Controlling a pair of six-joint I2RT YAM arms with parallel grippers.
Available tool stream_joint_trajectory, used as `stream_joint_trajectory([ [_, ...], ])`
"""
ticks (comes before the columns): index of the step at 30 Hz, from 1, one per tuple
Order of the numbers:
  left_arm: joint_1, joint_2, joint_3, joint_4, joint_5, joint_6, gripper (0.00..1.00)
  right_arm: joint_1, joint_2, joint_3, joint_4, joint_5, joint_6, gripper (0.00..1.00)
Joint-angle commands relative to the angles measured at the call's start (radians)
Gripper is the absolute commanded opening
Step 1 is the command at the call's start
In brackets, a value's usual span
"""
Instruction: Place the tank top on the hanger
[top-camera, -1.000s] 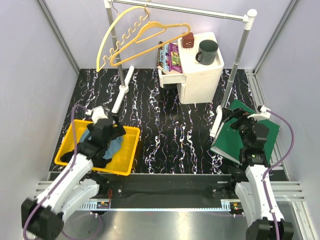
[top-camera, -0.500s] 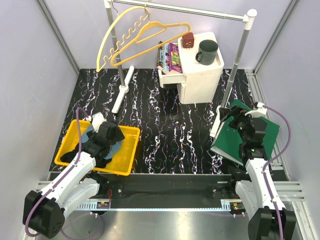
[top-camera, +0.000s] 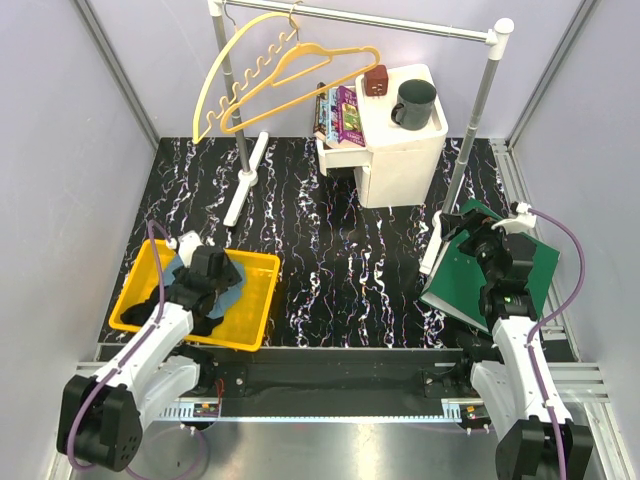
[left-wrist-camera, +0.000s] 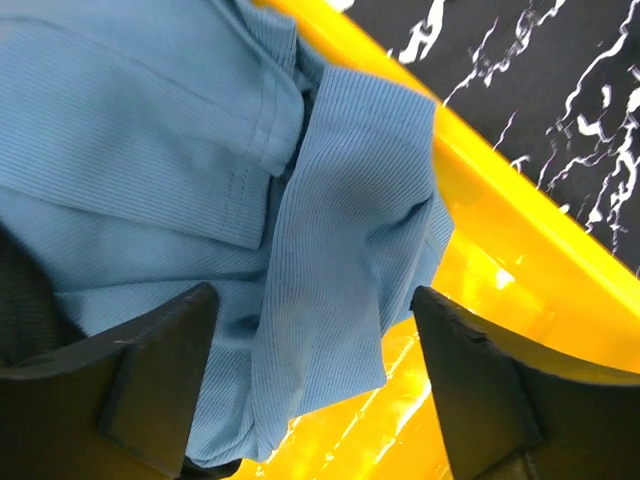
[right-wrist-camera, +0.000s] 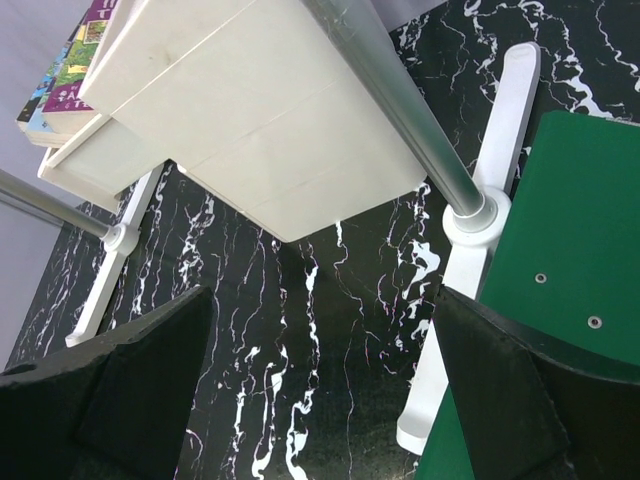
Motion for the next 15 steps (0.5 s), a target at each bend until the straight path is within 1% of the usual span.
stream_joint_trajectory([
  [1, 0.027, 0.026, -0.019, 0.110, 0.076, 0.007, 0.74, 0.004, -0.003, 0.045, -0.006, 0.020, 0.014, 1.00],
  [2, 0.027, 0.032, -0.019, 0.126, 0.084, 0.010, 0.70, 0.004, -0.002, 0.044, -0.006, 0.020, 0.012, 1.00],
  [4, 0.030, 0.051, -0.017, 0.143, 0.084, 0.015, 0.57, 0.004, -0.005, 0.044, -0.007, 0.019, 0.009, 1.00],
  [5, 0.030, 0.057, -0.017, 0.153, 0.081, 0.019, 0.49, 0.004, -0.006, 0.044, -0.009, 0.020, 0.008, 1.00],
  [6, 0.033, 0.068, -0.011, 0.153, 0.081, 0.024, 0.18, 0.004, -0.011, 0.045, -0.017, 0.025, 0.006, 1.00],
  [7, 0.033, 0.071, -0.005, 0.153, 0.082, 0.030, 0.05, 0.004, -0.012, 0.044, -0.020, 0.032, 0.005, 1.00],
  [8, 0.033, 0.068, 0.003, 0.141, 0.090, 0.039, 0.00, 0.004, -0.017, 0.044, -0.024, 0.042, 0.005, 1.00],
  [10, 0.032, 0.028, 0.055, 0.117, 0.099, 0.039, 0.00, 0.004, -0.026, 0.044, -0.040, 0.075, 0.003, 1.00],
  [11, 0.030, 0.005, 0.108, 0.089, 0.111, 0.038, 0.00, 0.004, -0.029, 0.042, -0.043, 0.085, 0.000, 1.00],
  [13, 0.023, -0.082, 0.170, 0.054, 0.115, 0.056, 0.00, 0.004, -0.034, 0.045, -0.052, 0.095, -0.001, 1.00],
  [14, 0.010, -0.110, 0.238, 0.043, 0.111, 0.068, 0.00, 0.004, -0.035, 0.047, -0.052, 0.094, -0.001, 1.00],
  [15, 0.004, -0.156, 0.276, 0.034, 0.118, 0.083, 0.00, 0.004, -0.037, 0.047, -0.053, 0.092, 0.000, 1.00],
])
